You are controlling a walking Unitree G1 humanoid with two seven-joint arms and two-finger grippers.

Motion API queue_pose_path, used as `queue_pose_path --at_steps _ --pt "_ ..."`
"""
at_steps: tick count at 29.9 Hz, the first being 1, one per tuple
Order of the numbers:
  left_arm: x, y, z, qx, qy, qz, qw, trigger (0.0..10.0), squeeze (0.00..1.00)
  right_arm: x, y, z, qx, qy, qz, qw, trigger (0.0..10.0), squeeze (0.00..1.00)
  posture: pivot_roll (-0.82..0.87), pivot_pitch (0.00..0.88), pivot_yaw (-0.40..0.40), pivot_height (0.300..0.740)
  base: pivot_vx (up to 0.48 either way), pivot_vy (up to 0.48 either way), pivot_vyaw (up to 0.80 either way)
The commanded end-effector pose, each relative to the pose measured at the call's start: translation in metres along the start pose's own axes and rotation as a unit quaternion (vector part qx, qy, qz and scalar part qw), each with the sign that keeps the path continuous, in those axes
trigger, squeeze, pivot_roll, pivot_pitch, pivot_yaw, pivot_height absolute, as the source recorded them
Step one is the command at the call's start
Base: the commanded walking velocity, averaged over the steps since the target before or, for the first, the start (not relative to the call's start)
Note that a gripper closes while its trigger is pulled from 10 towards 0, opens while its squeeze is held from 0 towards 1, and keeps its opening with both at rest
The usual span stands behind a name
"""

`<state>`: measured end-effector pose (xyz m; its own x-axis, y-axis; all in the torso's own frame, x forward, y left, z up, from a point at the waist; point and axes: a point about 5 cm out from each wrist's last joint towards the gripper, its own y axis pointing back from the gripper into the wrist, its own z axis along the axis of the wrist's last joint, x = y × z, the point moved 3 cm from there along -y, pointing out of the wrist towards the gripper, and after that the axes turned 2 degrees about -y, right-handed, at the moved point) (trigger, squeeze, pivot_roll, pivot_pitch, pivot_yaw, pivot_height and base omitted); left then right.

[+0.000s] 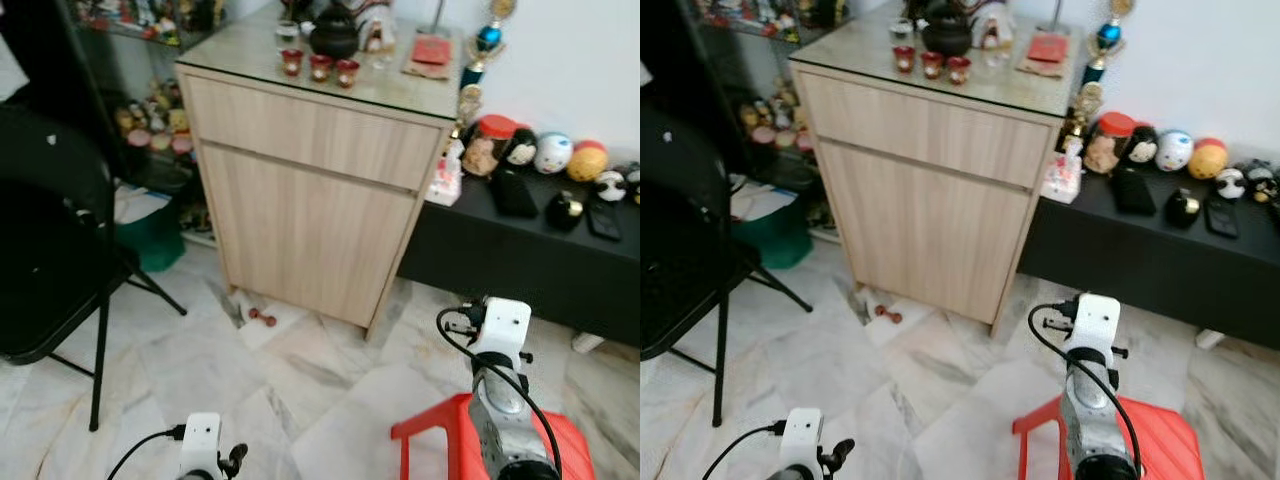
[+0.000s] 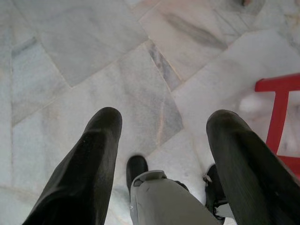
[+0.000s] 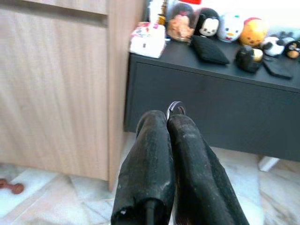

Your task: Hang keys on a hook

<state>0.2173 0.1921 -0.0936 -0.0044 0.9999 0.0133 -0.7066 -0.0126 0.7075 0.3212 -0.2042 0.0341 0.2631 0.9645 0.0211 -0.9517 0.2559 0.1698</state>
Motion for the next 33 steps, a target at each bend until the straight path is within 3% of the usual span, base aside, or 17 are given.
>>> queue_pose_path --at_steps 1,18,26,33 --pt "-0.003 0.001 -0.008 0.015 0.005 -0.002 1.000 10.0 0.00 -0.004 0.000 0.000 -0.001 -0.001 -0.006 1.000 10.0 0.00 0.06 0.000 -0.116 0.740 0.000 0.000 0.00" --pt "-0.001 0.002 -0.009 0.018 0.006 -0.002 1.000 10.0 0.00 -0.007 -0.004 0.005 -0.013 -0.010 -0.028 0.999 10.0 0.00 0.06 0.000 -0.095 0.740 0.000 0.000 0.00" --pt "0.001 0.002 -0.008 0.018 -0.001 -0.004 1.000 10.0 0.00 -0.006 -0.005 0.007 -0.021 -0.029 -0.040 0.999 10.0 0.00 0.07 0.000 -0.064 0.740 -0.243 0.000 0.00" --pt "0.013 0.004 -0.011 0.022 -0.004 0.004 1.000 10.0 0.00 -0.001 -0.003 0.007 -0.030 -0.048 -0.050 0.997 10.0 0.00 0.05 0.000 -0.012 0.740 -0.242 0.000 0.00"
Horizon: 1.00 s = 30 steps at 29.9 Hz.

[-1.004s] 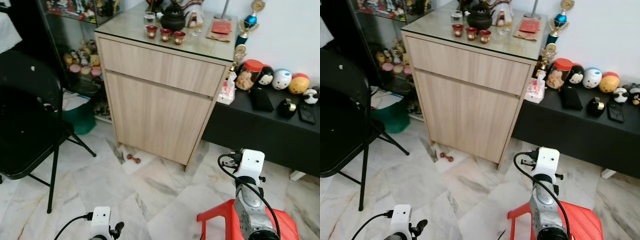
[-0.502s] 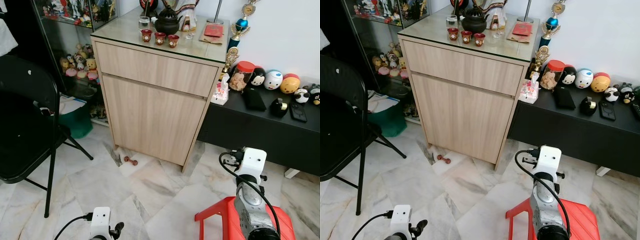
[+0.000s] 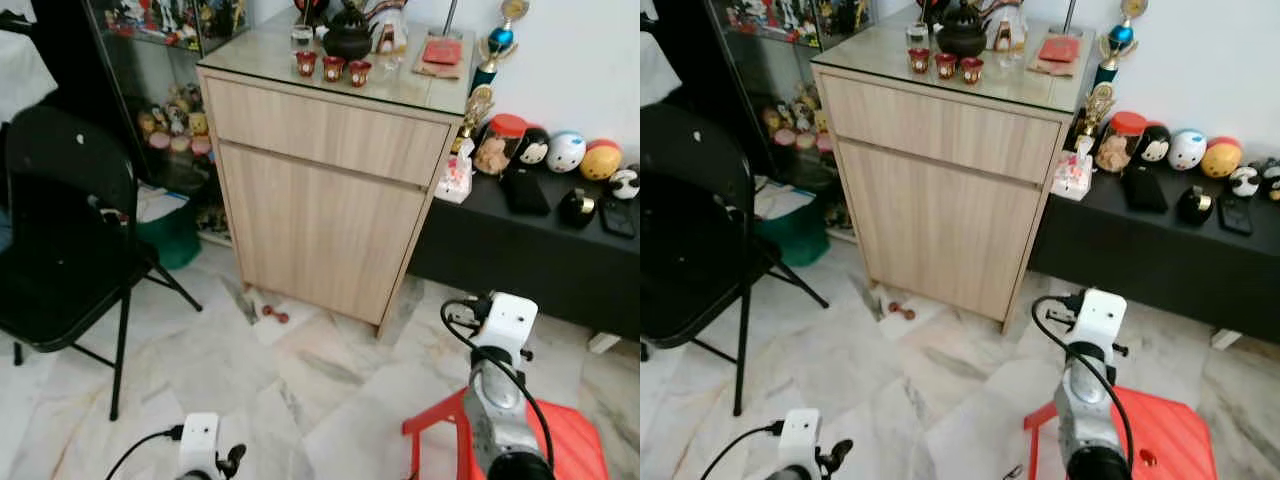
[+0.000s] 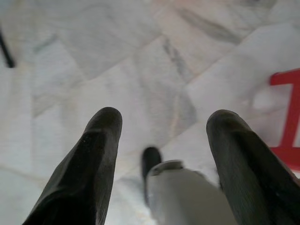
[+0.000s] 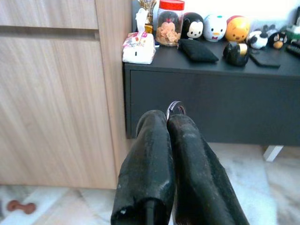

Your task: Hang keys on a hook

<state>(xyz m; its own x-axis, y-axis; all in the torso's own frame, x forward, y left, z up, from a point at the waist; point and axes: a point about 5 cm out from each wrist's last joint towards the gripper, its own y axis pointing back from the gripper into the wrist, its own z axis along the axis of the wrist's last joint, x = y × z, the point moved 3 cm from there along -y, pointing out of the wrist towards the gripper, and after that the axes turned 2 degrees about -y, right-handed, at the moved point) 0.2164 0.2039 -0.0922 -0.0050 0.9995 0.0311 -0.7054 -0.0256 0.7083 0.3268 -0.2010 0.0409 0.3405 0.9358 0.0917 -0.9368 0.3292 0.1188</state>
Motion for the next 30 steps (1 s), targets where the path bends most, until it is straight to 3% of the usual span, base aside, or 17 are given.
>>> queue_pose_path --at_steps 1,11,23,30 --pt "0.003 0.003 -0.012 0.024 0.000 -0.002 1.000 10.0 0.00 -0.005 0.000 0.000 -0.004 -0.009 -0.015 1.000 10.0 0.00 0.05 0.000 -0.009 0.740 -0.247 0.000 0.00" --pt "0.009 0.004 -0.013 0.028 -0.001 0.004 1.000 10.0 0.00 -0.008 0.003 -0.005 -0.002 -0.017 -0.030 0.999 10.0 0.00 0.04 0.000 0.014 0.740 -0.246 0.000 0.00" --pt "0.003 0.000 -0.005 0.021 0.001 -0.003 1.000 10.0 0.00 -0.011 -0.007 0.004 -0.012 -0.019 -0.036 0.999 10.0 0.00 0.03 0.000 0.012 0.740 -0.262 0.000 0.00" --pt "-0.004 -0.002 -0.001 0.019 0.001 -0.009 1.000 10.0 0.00 -0.020 -0.011 0.009 -0.020 -0.014 -0.048 0.999 10.0 0.00 0.01 0.000 0.008 0.740 -0.273 0.000 0.00"
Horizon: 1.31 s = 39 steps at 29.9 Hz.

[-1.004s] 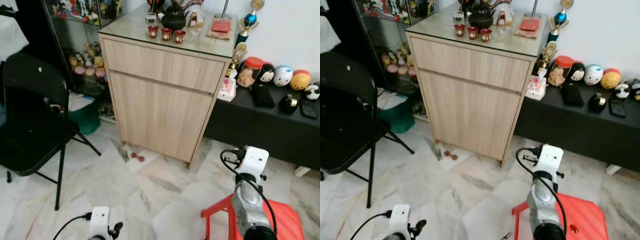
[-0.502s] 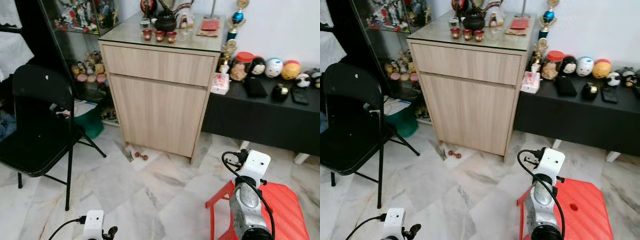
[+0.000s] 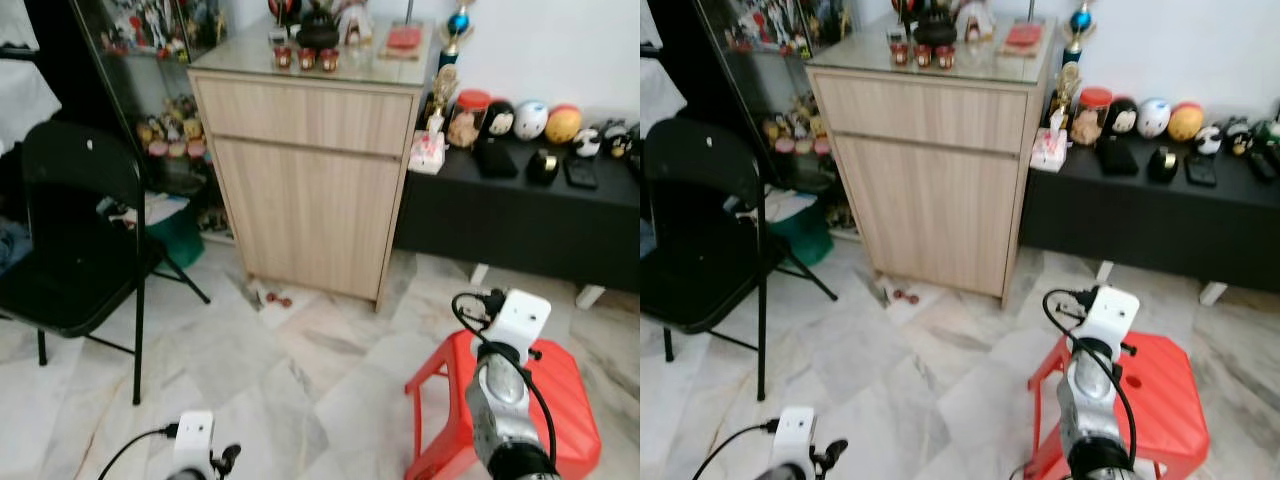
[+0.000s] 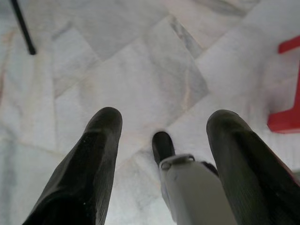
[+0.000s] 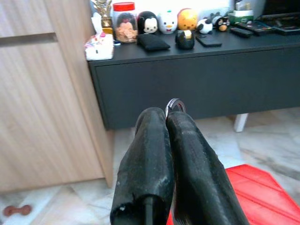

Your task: Hang keys on a hook

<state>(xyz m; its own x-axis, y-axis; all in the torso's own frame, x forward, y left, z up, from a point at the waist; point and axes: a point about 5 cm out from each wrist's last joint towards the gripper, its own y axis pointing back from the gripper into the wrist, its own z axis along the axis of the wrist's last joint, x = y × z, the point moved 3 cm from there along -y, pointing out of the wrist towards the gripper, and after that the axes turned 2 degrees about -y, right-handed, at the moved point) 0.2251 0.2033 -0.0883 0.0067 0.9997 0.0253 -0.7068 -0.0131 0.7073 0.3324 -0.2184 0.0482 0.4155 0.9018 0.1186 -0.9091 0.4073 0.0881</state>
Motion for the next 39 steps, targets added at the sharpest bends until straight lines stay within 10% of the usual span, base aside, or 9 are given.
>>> queue_pose_path --at_steps 1,39 --pt "-0.004 0.001 -0.010 0.020 0.003 -0.003 1.000 10.0 0.00 -0.007 -0.001 0.000 -0.001 0.003 -0.009 1.000 10.0 0.00 0.01 0.000 0.008 0.740 -0.277 0.000 0.00" --pt "-0.010 -0.003 0.001 0.013 0.001 -0.002 1.000 10.0 0.00 -0.005 -0.017 0.019 -0.018 0.009 -0.016 1.000 10.0 0.00 0.01 0.000 -0.038 0.740 -0.189 0.000 0.00"
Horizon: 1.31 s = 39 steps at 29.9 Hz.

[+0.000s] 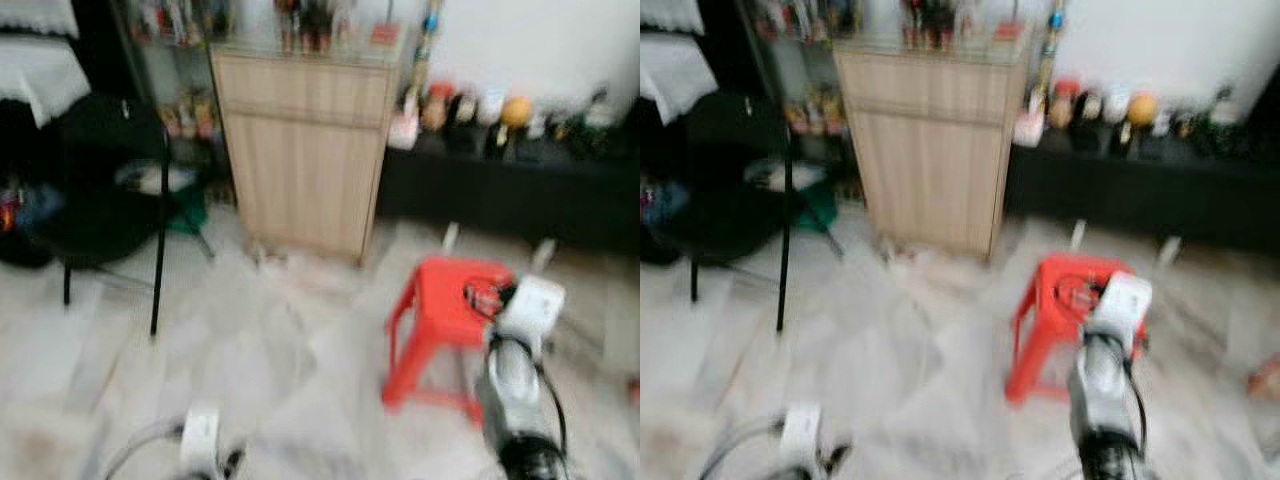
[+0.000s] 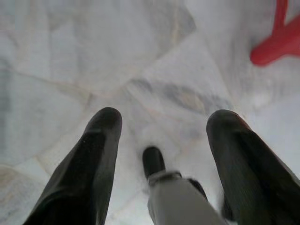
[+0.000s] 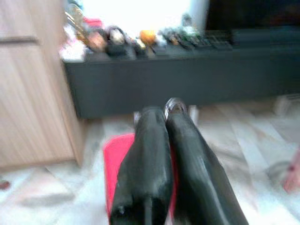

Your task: Hang keys on a hook

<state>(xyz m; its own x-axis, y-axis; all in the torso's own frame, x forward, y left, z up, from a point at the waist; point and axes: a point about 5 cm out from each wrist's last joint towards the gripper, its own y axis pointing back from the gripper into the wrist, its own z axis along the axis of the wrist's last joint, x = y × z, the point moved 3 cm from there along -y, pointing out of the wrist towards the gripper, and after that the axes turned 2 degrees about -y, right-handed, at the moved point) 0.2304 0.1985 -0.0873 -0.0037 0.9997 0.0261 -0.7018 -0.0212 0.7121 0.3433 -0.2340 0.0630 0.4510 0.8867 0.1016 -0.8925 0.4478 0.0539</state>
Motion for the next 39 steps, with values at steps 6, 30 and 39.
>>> queue_pose_path --at_steps 6,30,39 --pt "-0.0025 -0.0004 -0.0015 0.007 -0.004 -0.002 1.000 10.0 0.00 0.0088 -0.0032 0.0031 0.000 0.006 0.011 1.000 10.0 0.00 0.02 0.000 -0.039 0.740 0.000 -0.459 0.00" --pt "0.0036 0.0020 -0.0077 0.017 -0.022 -0.006 1.000 10.0 0.00 0.0018 -0.0029 0.0065 -0.015 -0.008 -0.025 1.000 10.0 0.00 0.00 0.000 0.007 0.740 0.000 -0.480 0.00" --pt "0.0039 0.0026 -0.0100 0.019 -0.014 -0.001 1.000 10.0 0.00 0.0110 -0.0016 0.0032 -0.004 -0.006 -0.014 1.000 10.0 0.00 0.02 0.000 -0.008 0.740 0.000 -0.426 0.00"
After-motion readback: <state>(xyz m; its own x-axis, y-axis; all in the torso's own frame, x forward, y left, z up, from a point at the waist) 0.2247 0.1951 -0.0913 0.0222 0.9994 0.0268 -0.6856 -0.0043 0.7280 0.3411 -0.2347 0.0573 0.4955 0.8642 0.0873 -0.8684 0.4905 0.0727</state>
